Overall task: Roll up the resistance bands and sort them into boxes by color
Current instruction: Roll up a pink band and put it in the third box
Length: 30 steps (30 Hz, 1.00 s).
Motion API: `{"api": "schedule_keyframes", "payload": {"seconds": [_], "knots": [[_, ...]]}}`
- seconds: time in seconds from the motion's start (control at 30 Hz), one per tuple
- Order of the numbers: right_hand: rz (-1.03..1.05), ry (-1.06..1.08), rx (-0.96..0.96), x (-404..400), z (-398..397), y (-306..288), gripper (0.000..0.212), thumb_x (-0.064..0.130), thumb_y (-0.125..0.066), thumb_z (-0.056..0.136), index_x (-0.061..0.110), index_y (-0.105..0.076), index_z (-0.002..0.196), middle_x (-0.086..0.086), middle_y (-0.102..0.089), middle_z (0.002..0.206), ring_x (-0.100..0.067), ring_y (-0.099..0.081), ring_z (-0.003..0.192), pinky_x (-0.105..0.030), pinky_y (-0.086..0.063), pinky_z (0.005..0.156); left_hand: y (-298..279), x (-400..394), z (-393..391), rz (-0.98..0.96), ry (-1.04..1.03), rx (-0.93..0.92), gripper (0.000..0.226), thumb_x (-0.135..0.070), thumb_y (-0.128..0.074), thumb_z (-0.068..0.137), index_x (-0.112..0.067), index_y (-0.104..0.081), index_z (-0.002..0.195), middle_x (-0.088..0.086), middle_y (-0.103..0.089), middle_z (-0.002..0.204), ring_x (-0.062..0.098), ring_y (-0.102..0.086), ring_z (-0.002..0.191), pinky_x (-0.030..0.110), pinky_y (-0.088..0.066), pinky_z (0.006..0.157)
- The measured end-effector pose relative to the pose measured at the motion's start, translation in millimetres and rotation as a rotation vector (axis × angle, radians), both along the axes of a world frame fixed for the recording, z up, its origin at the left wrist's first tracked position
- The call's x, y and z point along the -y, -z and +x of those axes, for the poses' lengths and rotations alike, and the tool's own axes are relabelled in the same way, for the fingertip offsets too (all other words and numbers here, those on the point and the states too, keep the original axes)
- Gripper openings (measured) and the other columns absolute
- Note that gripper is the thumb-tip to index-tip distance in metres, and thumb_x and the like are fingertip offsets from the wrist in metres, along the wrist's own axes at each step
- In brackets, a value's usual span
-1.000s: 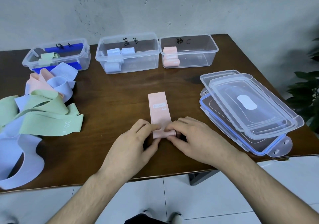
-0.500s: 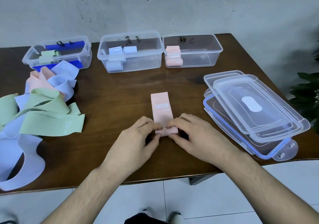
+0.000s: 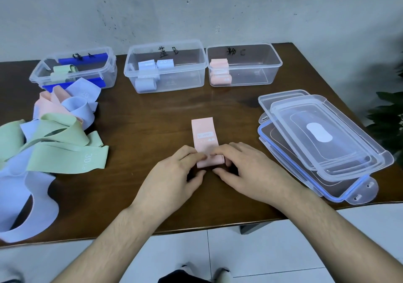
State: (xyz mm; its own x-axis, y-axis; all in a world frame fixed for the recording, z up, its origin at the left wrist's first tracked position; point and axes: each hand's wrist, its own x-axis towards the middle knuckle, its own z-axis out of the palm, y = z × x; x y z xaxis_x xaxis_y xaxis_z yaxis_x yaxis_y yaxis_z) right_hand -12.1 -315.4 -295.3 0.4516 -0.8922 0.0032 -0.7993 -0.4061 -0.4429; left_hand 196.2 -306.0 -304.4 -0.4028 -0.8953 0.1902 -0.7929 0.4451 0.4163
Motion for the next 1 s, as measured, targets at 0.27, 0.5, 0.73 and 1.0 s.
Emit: {"api": "schedule_keyframes", "payload": {"seconds": [0.27,0.5,0.73,1.0], "knots": [[-0.007,-0.009,-0.001,5,2,-1,0.024,0.039,-0.05,0.102,0.039,-0.051,0.126,0.019,-0.055,0.106,-0.002,-0.047,0.1,-0.022,-0.045,0.086,-3,4,-2,-0.003,-0.002,-0.025,0.026,-0.029,-0.063,0.095,-0.026,-0.068,0.12,-0.016,-0.057,0.115,0.006,-0.058,0.077,0.017,-0.055,0.069],[-0.012,-0.044,0.03,-24,-6,-3,0.017,0.038,-0.051,0.101,0.036,-0.052,0.118,0.016,-0.059,0.102,-0.003,-0.049,0.094,-0.019,-0.044,0.079,-2,-21,1,0.04,0.059,-0.054,0.027,-0.032,-0.064,0.091,-0.03,-0.068,0.118,-0.021,-0.06,0.112,-0.011,-0.05,0.078,0.002,-0.043,0.068],[0.002,-0.05,0.039,-45,-11,-1,0.016,0.035,-0.052,0.102,0.033,-0.057,0.117,0.022,-0.045,0.092,0.001,-0.041,0.089,-0.011,-0.034,0.076,-1,-44,1,0.048,0.09,-0.113,0.021,-0.029,-0.066,0.092,-0.033,-0.065,0.112,-0.022,-0.057,0.106,-0.001,-0.049,0.072,0.016,-0.044,0.058],[0.045,-0.048,-0.007,-42,-10,-8,0.038,0.043,-0.053,0.099,0.042,-0.043,0.136,0.021,-0.05,0.105,0.001,-0.044,0.101,-0.018,-0.041,0.085,1,-36,0,0.072,0.032,-0.115,0.024,-0.035,-0.059,0.096,-0.032,-0.065,0.119,-0.022,-0.052,0.113,0.011,-0.061,0.082,0.036,-0.054,0.067]]}}
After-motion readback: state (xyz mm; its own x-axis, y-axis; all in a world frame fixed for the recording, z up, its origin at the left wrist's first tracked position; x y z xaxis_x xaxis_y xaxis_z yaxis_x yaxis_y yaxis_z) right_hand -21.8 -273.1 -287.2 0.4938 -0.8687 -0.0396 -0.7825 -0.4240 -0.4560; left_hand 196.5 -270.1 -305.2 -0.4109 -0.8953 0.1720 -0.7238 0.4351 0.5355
